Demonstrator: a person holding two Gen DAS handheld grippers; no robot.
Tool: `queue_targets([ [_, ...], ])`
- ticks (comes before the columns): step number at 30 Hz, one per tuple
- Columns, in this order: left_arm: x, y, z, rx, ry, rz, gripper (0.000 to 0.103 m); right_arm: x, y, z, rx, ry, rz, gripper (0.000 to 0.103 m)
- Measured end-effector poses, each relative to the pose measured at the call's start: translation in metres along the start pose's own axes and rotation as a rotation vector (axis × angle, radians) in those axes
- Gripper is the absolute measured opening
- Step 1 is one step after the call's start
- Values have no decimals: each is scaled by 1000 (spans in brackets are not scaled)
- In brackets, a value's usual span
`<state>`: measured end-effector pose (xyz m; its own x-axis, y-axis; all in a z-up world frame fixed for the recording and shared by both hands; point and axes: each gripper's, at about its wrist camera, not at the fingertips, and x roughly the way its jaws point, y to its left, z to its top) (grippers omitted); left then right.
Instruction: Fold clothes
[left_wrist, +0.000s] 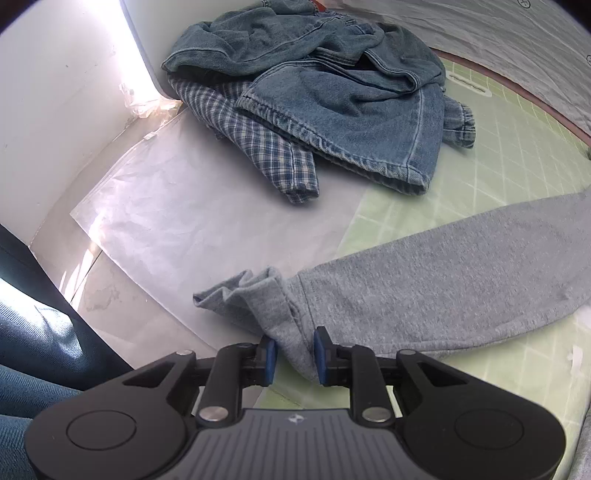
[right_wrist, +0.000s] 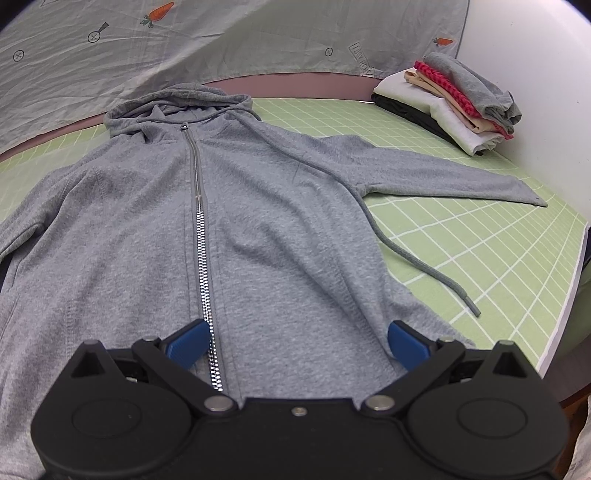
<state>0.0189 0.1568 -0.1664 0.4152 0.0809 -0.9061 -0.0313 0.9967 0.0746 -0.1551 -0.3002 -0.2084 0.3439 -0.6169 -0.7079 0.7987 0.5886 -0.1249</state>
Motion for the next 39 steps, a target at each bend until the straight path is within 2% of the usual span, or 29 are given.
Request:
queue_targets([
  [4,0,-2,0,29,-1,43,40,0,-1,0,3,-2,5,103],
  [7,-3,-1,3,29,-3,85,42,0,-1,0,3,-3,7,103],
  [10,-13,0,10,13,-37,138,51,0,-2,0,2,-2,10,103],
  [14,-25,0,18,33,-87,208,52,0,-2,0,2,-2,13,103],
  [18,-34,12,22,-37,-101,211,52,0,-2,-1,2,-4,16,103],
  [22,-37,12,21,-65,-110,153,52,0,-3,-1,2,-7,16,103],
  [26,-42,-12,18,-13,-118,86,53,1,-3,3,-11,11,21,103],
  [29,-44,-39,16,54,-113,15,56,-3,-8,11,-53,41,56,101],
  [31,-46,-63,12,112,-110,-28,56,-11,-20,14,-38,15,91,100],
  [35,-49,-107,-1,198,-103,-111,56,-21,-60,24,54,-5,107,99],
  [39,-53,-154,-18,259,-74,-210,57,-11,-94,31,93,38,137,93],
])
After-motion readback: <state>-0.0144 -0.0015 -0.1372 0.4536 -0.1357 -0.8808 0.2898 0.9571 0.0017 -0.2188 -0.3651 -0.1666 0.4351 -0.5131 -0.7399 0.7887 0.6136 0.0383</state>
